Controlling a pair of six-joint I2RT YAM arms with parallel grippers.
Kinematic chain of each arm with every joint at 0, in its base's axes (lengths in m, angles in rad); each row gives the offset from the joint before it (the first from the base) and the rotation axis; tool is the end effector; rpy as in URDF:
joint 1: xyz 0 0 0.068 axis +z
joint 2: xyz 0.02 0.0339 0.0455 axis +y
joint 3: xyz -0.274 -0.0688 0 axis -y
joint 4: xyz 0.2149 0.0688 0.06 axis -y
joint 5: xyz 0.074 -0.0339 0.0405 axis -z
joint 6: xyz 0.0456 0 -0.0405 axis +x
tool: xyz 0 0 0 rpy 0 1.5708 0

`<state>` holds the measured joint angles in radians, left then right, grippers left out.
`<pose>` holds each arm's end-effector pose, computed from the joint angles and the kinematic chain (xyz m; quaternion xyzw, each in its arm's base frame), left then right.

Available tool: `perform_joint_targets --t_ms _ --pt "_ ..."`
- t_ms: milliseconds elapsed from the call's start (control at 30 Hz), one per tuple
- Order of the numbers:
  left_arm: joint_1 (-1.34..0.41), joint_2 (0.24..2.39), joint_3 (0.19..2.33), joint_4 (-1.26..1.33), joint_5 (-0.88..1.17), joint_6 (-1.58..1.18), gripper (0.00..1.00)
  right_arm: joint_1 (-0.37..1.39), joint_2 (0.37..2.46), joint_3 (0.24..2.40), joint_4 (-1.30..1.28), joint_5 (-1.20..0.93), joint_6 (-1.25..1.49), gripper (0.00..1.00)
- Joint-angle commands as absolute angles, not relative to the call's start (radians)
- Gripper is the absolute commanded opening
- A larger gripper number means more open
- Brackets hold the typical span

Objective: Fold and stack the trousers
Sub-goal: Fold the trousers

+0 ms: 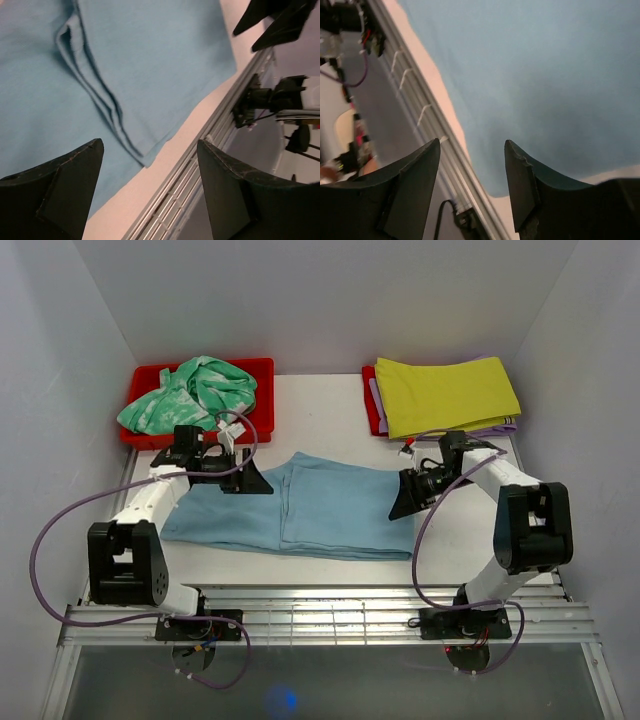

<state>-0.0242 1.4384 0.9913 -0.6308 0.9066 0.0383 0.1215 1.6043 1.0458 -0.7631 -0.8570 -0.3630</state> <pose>0.2509 -0.0420 0.2563 0.1340 0.8681 -0.4231 0.2223 0.2627 0.0668 0.2237 -0.2666 0.8638 0.3957 0.1619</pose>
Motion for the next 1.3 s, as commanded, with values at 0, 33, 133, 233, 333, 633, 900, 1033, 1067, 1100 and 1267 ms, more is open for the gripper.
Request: perform_joint_targets --t_ms 0,33,133,233,333,633,900,1033,1067,1100,1267 --pt "-0.047 1.446 0.912 -0.421 1.133 -0.112 0.86 0.127 1.664 1.028 -1.067 -1.041 -0.668 0.59" --pt "-0.06 1.456 0.896 -0.387 1.137 -0.168 0.85 0.126 1.678 1.037 -1.084 -1.066 -0.705 0.59" --pt "-0.128 1.498 0.844 -0.284 1.12 -0.219 0.84 0.127 1.756 1.054 -1.114 -1.121 -0.723 0.59" --pt "-0.192 1.535 0.807 -0.192 1.109 -0.282 0.84 0.127 1.844 1.043 -1.071 -1.082 -0.669 0.56" --pt "-0.232 1.633 0.81 -0.155 1.109 -0.311 0.84 0.127 1.936 1.02 -1.007 -1.003 -0.591 0.55" --pt "-0.259 1.85 0.891 -0.19 0.974 -0.312 0.79 0.111 1.939 0.982 -0.861 -0.661 -0.486 0.6" --pt "-0.23 1.706 1.031 -0.299 0.994 -0.252 0.84 -0.058 1.715 1.184 -1.006 -0.635 -0.512 0.7" --pt "-0.019 1.608 1.019 -0.346 1.07 -0.304 0.89 -0.19 1.663 1.16 -0.977 -0.598 -0.471 0.7" --pt "0.029 1.602 1.038 -0.45 1.065 -0.219 0.89 -0.198 1.666 1.134 -0.965 -0.565 -0.448 0.7" --pt "0.099 1.597 1.064 -0.5 1.046 -0.168 0.89 -0.201 1.673 1.121 -0.953 -0.555 -0.44 0.68" --pt "0.322 1.577 1.132 -0.684 1.072 -0.042 0.91 -0.201 1.788 1.072 -0.879 -0.593 -0.419 0.6"
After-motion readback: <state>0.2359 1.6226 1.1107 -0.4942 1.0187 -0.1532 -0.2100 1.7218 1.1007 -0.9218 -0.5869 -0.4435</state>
